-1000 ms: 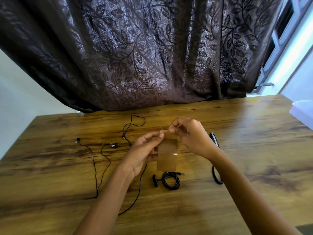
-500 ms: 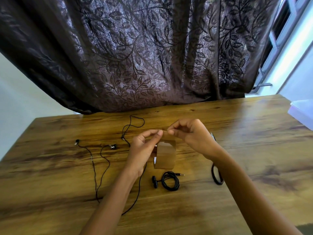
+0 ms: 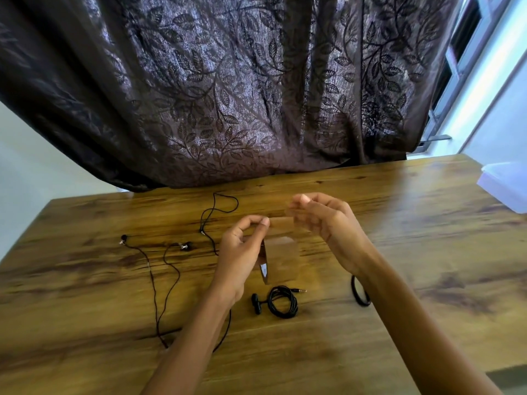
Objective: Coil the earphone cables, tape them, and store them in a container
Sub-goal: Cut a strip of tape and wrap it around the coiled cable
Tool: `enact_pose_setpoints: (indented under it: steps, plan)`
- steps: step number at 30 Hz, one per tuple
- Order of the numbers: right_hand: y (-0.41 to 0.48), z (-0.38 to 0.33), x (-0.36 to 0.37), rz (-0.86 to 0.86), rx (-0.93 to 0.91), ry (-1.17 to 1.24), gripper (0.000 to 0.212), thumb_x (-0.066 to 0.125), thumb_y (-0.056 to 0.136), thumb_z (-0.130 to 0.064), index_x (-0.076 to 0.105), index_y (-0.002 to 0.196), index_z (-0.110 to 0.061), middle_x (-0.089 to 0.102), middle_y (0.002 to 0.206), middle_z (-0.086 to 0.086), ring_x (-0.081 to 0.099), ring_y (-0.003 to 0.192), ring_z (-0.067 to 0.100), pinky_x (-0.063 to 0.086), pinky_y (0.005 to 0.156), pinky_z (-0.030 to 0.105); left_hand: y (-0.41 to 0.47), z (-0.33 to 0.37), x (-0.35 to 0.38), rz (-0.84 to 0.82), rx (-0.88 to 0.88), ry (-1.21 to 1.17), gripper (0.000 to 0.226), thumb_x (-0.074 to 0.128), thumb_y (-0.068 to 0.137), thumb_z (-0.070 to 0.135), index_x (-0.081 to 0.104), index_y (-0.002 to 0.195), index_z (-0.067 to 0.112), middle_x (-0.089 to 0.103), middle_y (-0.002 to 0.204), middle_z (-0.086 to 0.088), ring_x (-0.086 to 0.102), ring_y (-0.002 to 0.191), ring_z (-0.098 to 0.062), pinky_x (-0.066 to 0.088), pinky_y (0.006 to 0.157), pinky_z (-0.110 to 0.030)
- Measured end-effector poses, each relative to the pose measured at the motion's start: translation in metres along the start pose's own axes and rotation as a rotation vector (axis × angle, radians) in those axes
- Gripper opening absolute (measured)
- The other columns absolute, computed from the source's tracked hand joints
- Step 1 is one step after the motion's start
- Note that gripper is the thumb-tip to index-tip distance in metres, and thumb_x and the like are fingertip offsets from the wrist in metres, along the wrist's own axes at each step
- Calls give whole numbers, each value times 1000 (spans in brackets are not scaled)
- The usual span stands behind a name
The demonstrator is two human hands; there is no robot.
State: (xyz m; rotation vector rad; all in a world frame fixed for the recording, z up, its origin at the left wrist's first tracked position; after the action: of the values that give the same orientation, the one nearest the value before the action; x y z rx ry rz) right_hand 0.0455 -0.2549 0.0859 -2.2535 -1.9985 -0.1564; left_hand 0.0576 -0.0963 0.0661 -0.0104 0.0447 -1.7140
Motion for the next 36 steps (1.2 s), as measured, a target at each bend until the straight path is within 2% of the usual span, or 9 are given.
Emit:
enact_pose_setpoints:
  steps: [4, 6, 9, 14, 20, 25, 31, 34, 36]
  plan:
    - [-6, 23, -14, 160, 36, -97, 20, 55, 91, -23, 65, 99, -7, 70, 98, 8, 66, 93, 19, 50, 84, 31, 1, 2, -3, 72, 72, 35, 19, 55, 90, 32, 64, 74, 37, 62, 75, -6, 55, 71, -23, 46, 62, -39]
    - [-10, 45, -28, 299, 85, -375, 17, 56, 91, -27, 64, 94, -12, 68, 93, 4, 63, 91, 19, 49, 78, 30, 2, 3, -5, 91, 97, 30, 20, 53, 91, 31, 63, 74, 36, 57, 74, -11, 51, 69, -22, 41, 61, -36]
    - [-23, 82, -54, 458, 159, -851, 22, 58, 90, -23, 61, 106, -9, 64, 105, 9, 59, 96, 24, 47, 78, 34, 3, 2, -10, 110, 116, 33, 20, 52, 92, 27, 60, 75, 31, 56, 75, -9, 50, 70, -19, 39, 61, -30]
    - [-43, 115, -80, 492, 190, -1273, 24, 54, 87, -11, 54, 105, 5, 55, 107, 22, 49, 100, 37, 42, 76, 41, 4, -5, -14, 100, 99, 51, 18, 51, 93, 28, 59, 76, 30, 55, 74, -10, 49, 67, -16, 38, 56, -28]
    - [-48, 119, -90, 556, 247, -1231, 24, 57, 88, -12, 50, 103, 6, 52, 103, 24, 51, 96, 39, 40, 70, 40, 3, -8, -13, 75, 101, 65, 15, 49, 93, 28, 58, 81, 26, 49, 81, -7, 41, 73, -18, 29, 56, -26]
    - [-48, 119, -93, 528, 314, -1339, 24, 56, 89, -13, 54, 103, 6, 56, 105, 22, 52, 99, 36, 44, 73, 38, -1, -11, -13, 40, 32, 41, 17, 50, 93, 30, 60, 79, 27, 56, 75, -11, 50, 67, -22, 37, 57, -32]
    - [-41, 112, -97, 479, 384, -1364, 23, 54, 90, -19, 58, 99, 1, 58, 102, 22, 57, 97, 37, 44, 72, 36, -3, -13, -13, 20, -18, -11, 20, 48, 94, 31, 61, 80, 24, 64, 75, 6, 59, 68, -6, 45, 57, -26]
    - [-37, 110, -104, 509, 404, -1020, 24, 60, 85, -23, 57, 79, 1, 62, 81, 20, 61, 79, 36, 43, 61, 35, -3, -12, -14, 25, -28, -19, 21, 48, 94, 30, 61, 78, 25, 64, 70, 11, 58, 61, 1, 45, 55, -24]
    - [-37, 105, -104, 521, 430, -624, 16, 61, 86, -14, 61, 88, 2, 63, 77, 18, 60, 64, 31, 49, 51, 31, -3, -11, -14, 28, -35, -18, 21, 48, 94, 31, 61, 78, 26, 64, 68, 12, 58, 61, 0, 45, 52, -21]
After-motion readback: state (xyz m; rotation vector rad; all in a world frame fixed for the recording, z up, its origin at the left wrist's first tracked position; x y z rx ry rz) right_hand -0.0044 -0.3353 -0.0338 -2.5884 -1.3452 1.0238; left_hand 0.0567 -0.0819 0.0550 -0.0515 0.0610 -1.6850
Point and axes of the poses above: each hand's wrist, its own y-axis towards the middle knuckle, its own x-axis out of the palm, z = x × y, the point moved 1 cm from there along y, towards the middle knuckle
